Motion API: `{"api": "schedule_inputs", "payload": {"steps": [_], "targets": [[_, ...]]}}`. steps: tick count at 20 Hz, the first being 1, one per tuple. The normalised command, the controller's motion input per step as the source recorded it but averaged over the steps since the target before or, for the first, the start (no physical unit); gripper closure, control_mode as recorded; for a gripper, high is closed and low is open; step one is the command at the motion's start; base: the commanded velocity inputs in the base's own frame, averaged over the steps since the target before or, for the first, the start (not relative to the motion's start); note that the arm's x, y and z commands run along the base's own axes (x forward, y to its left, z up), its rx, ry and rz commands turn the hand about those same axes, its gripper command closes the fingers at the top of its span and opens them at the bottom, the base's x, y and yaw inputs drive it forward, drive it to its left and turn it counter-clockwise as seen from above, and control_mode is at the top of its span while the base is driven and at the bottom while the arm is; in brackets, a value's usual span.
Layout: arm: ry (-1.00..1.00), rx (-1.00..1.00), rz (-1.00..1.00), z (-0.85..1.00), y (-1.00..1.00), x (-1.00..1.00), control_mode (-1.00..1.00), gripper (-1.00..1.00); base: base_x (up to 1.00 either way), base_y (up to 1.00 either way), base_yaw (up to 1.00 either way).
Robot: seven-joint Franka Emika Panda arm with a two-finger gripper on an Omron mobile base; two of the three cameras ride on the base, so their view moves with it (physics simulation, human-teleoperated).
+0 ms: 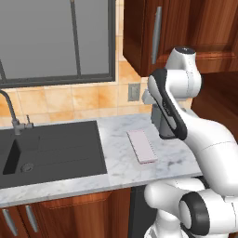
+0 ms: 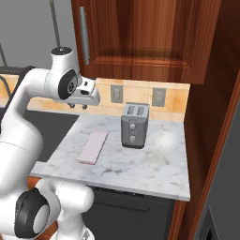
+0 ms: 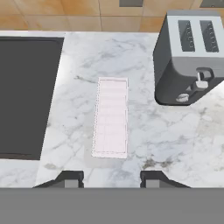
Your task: The ice cube tray has been filled with water. Take the tray and place it in the freezer to make ice. Close the freezer door after placing the tray.
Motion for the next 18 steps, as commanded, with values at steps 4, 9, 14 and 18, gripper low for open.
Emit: {"api": "schedule_inputs", "payload": {"steps": [4, 9, 14, 18], "targets": [[0.0, 0.0, 0.0, 0.0, 0.0, -0.11, -1.0, -1.0, 0.0, 0.0, 0.0], [-0.05, 0.0, 0.0, -0.17, 0.0, -0.2, -1.0, -1.0, 0.0, 0.0, 0.0], [-0.16, 0.0, 0.0, -0.39, 0.0, -0.14, -1.0, -1.0, 0.0, 0.0, 0.0], [-0.14, 0.0, -0.01, -0.38, 0.0, 0.0, -1.0, -1.0, 0.0, 0.0, 0.0]]}}
